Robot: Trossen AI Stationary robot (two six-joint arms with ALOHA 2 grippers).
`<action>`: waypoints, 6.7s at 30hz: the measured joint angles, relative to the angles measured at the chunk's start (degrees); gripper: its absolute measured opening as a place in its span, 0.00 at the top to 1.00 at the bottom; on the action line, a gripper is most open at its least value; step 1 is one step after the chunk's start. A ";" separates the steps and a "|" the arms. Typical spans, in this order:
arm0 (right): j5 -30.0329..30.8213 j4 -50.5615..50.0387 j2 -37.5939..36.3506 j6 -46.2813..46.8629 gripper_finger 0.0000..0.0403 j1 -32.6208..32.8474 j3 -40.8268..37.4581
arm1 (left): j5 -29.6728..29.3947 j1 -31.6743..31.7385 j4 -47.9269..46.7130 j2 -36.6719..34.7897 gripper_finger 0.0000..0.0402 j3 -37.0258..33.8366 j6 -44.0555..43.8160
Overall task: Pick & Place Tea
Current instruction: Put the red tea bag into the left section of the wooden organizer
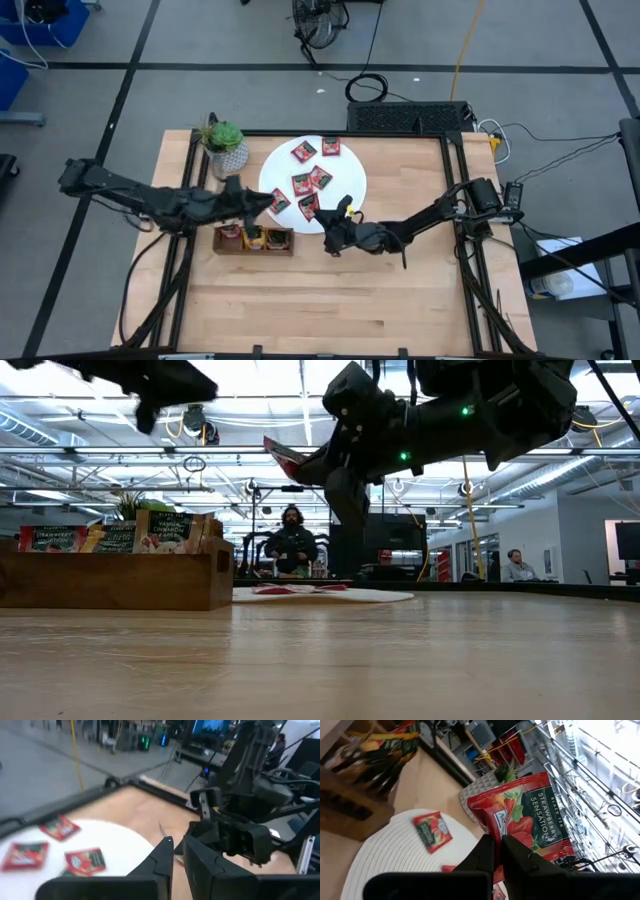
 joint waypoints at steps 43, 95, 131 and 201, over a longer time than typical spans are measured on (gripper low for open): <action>-0.37 -3.17 -0.07 3.50 0.98 0.38 -0.02 | 57.42 27.46 -17.78 31.16 0.83 22.44 -17.51; 1.27 -2.44 -0.09 11.98 0.89 -2.63 -2.12 | 14.03 -14.70 -63.27 -4.03 1.00 0.22 -20.36; -3.25 -2.44 -0.04 12.05 0.89 -2.61 -2.14 | 20.41 -14.67 -62.33 6.79 0.88 7.17 -25.68; -3.23 -2.90 -0.04 14.12 0.89 -2.63 -2.14 | 0.43 -12.85 -72.94 29.90 0.96 30.52 -21.89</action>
